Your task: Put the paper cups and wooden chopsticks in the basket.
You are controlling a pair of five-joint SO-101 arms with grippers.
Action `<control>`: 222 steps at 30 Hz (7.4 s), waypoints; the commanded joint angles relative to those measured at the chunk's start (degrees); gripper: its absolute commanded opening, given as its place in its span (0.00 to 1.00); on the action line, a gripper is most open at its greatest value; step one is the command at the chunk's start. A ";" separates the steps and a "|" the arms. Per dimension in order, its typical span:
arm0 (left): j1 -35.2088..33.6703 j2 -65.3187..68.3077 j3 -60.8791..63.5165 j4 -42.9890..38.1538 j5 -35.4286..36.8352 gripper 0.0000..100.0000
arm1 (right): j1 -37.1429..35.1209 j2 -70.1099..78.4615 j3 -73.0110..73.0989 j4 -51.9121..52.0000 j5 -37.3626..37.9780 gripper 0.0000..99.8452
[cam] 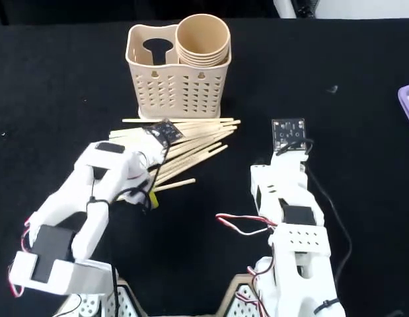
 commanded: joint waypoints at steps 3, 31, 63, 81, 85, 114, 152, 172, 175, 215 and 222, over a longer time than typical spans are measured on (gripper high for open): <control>-0.22 0.18 1.45 -1.49 0.18 0.04 | -0.79 0.13 -0.31 -1.32 -0.18 0.16; -7.78 -14.51 0.40 17.23 -19.16 0.03 | -0.79 0.04 -0.40 -1.32 -0.09 0.16; -25.71 -20.75 7.69 6.68 -31.21 0.23 | -0.79 0.13 -0.31 -1.23 -0.09 0.16; -4.79 -20.57 13.32 -4.22 -3.43 0.23 | -0.79 0.04 -0.31 -1.32 -0.09 0.16; -3.03 -16.35 13.85 -5.45 -3.25 0.23 | -0.79 0.04 -0.31 -1.23 -0.09 0.16; 1.89 -2.20 4.79 5.89 -3.52 0.06 | -0.79 0.04 -0.31 -1.32 -0.09 0.16; 3.91 -30.42 20.88 13.45 -9.76 0.23 | -0.79 0.13 -0.31 -1.32 -0.09 0.16; 4.00 -30.24 19.82 8.70 -9.67 0.17 | -0.79 0.13 -0.31 -1.32 -0.09 0.16; 4.00 -30.24 20.70 7.82 -9.58 0.17 | -0.79 0.13 -0.31 -1.32 -0.09 0.16; 1.98 -34.90 6.55 23.12 -4.84 0.03 | -0.79 0.13 -0.31 -1.32 -0.09 0.16; -6.37 -59.87 9.19 23.12 -0.09 0.03 | -0.79 0.13 -0.31 -1.32 -0.09 0.16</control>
